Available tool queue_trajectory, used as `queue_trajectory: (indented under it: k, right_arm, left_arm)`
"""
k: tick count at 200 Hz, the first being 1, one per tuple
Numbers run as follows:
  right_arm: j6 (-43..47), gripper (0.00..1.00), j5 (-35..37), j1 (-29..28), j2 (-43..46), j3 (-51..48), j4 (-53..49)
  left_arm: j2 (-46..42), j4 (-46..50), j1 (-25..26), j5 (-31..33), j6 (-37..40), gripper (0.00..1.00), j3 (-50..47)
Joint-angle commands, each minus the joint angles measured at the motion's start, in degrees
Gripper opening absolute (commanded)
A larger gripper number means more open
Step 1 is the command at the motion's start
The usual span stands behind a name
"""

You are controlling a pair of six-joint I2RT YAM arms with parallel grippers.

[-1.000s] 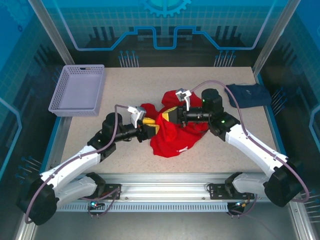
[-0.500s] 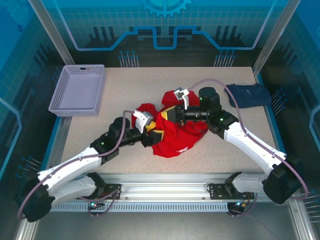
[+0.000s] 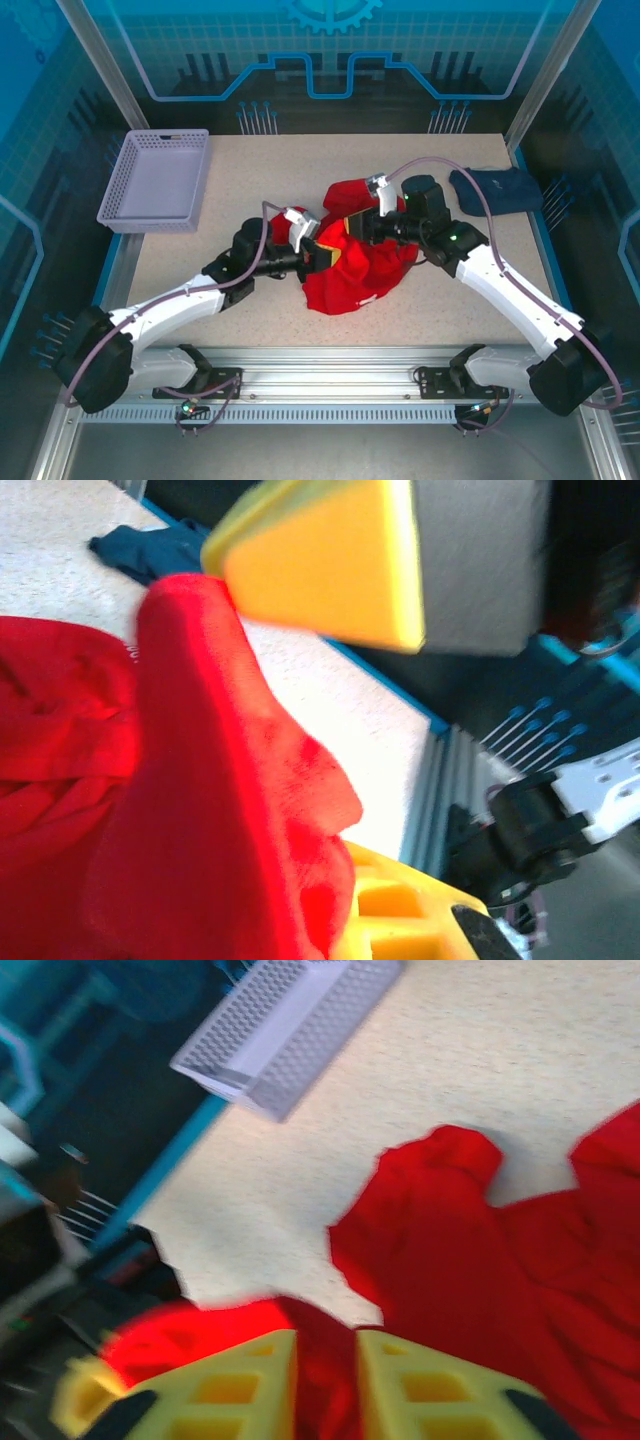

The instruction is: Fold the inside-out t-shirt

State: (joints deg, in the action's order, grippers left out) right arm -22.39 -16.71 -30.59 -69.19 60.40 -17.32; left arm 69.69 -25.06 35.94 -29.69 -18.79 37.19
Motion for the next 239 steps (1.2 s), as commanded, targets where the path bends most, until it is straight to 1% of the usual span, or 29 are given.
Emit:
queue_trajectory:
  k: [1,19,39,52,90,126,136,145,153,176,189,203,209,223,239]
  right_arm:
    - [5.4,0.31,6.0,0.2,1.8,1.7,-7.0]
    - [8.7,0.38,5.3,-0.2,4.6,0.1,-8.2]
    - [11.3,0.41,4.9,-0.8,8.3,-3.1,-8.3]
    - [12.0,0.43,4.5,-1.3,8.9,-4.6,-8.6]
    - [13.2,0.45,8.6,-4.2,5.0,-4.6,-9.5]
    - [14.5,0.47,7.7,-6.5,-0.5,-2.9,-7.4]
    - [14.7,0.45,7.0,-6.8,-1.9,-2.1,-7.4]
    - [14.7,0.40,6.1,-7.0,-2.6,-1.8,-7.4]
    - [14.5,0.33,5.7,-7.0,-2.7,-1.9,-7.4]
    - [14.5,0.08,5.3,-6.7,-1.7,-2.4,-8.0]
    - [13.9,0.00,2.2,-5.4,0.0,-2.8,-7.6]
    - [11.9,0.00,-3.8,-2.9,2.6,-4.4,-5.1]
    - [10.6,0.00,-7.0,-1.5,3.6,-5.2,-3.3]
    - [7.1,0.00,-14.2,1.2,5.3,-7.0,1.0]
    - [3.9,0.00,-19.2,2.8,6.2,-8.4,5.3]
  left_arm:
    - [-1.7,-8.8,-2.5,-6.9,-7.4,0.00,-2.5]
    - [-2.9,-7.1,-3.1,-6.0,-6.2,0.00,-2.8]
    - [-3.9,-5.1,-3.1,-5.3,-4.0,0.00,-2.8]
    - [-4.3,-4.4,-3.1,-4.9,-3.1,0.00,-2.8]
    - [-4.6,-2.4,-3.1,-4.7,-1.9,0.00,-2.0]
    - [-4.9,-1.7,-3.1,-4.5,-1.4,0.00,-2.0]
    - [-5.0,-1.5,-3.1,-4.0,-1.2,0.00,-2.1]
    - [-5.2,-1.0,-3.1,-3.4,-0.9,0.00,-2.1]
    - [-5.5,-0.4,-3.2,-2.8,-0.7,0.00,-2.1]
    - [-6.2,-0.3,-3.2,-1.4,-0.3,0.00,-2.8]
    - [-6.5,-0.2,-3.4,0.3,-0.3,0.00,-3.3]
    - [-6.7,-0.4,-4.2,2.4,-1.2,0.00,-4.3]
    - [-6.7,-0.4,-4.7,3.4,-1.5,0.03,-4.8]
    - [-7.0,0.6,-5.4,6.5,-2.0,0.14,-5.6]
    - [-7.7,4.0,-5.6,9.5,-0.6,0.27,-5.7]
